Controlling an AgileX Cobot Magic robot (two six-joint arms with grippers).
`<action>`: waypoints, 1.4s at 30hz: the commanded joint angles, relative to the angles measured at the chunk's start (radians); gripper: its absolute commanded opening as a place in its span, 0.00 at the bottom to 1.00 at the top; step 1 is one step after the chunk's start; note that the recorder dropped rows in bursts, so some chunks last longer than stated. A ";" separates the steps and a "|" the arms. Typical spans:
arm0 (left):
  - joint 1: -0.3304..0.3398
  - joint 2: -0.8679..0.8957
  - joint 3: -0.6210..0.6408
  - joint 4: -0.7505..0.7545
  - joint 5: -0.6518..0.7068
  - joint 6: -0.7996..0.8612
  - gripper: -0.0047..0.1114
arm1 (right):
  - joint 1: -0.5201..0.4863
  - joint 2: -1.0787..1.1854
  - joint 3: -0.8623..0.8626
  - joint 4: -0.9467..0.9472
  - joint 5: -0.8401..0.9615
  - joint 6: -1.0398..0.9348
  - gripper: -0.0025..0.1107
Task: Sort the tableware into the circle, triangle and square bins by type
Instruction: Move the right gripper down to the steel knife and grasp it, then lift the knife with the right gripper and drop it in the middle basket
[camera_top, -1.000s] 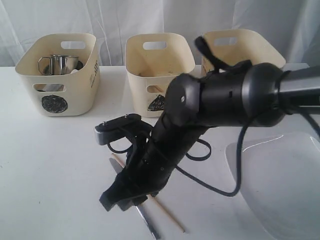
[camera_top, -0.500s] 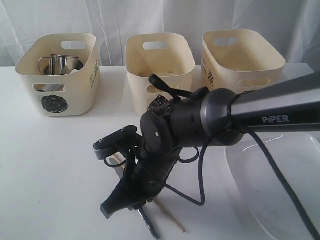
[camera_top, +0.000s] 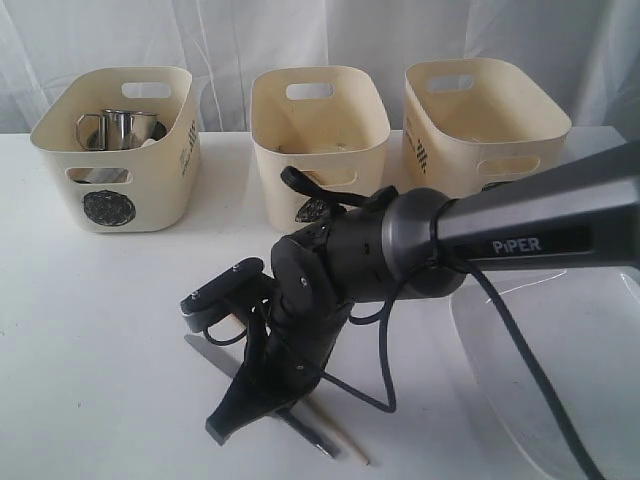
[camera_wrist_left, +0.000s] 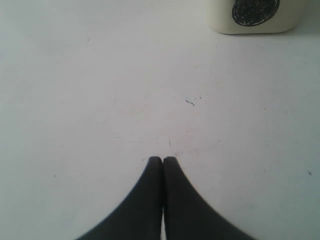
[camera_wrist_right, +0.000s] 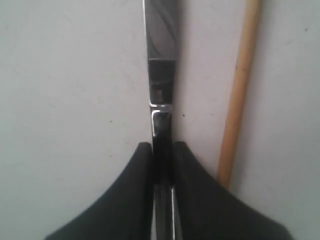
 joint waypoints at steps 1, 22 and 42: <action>0.003 -0.005 0.005 0.000 0.002 -0.001 0.04 | 0.000 0.041 0.010 -0.147 0.038 -0.012 0.08; 0.003 -0.005 0.005 0.000 0.002 -0.001 0.04 | 0.000 0.044 0.010 -0.166 0.030 -0.119 0.34; 0.003 -0.005 0.005 0.000 0.002 -0.001 0.04 | 0.000 0.038 0.010 0.034 0.083 -0.409 0.02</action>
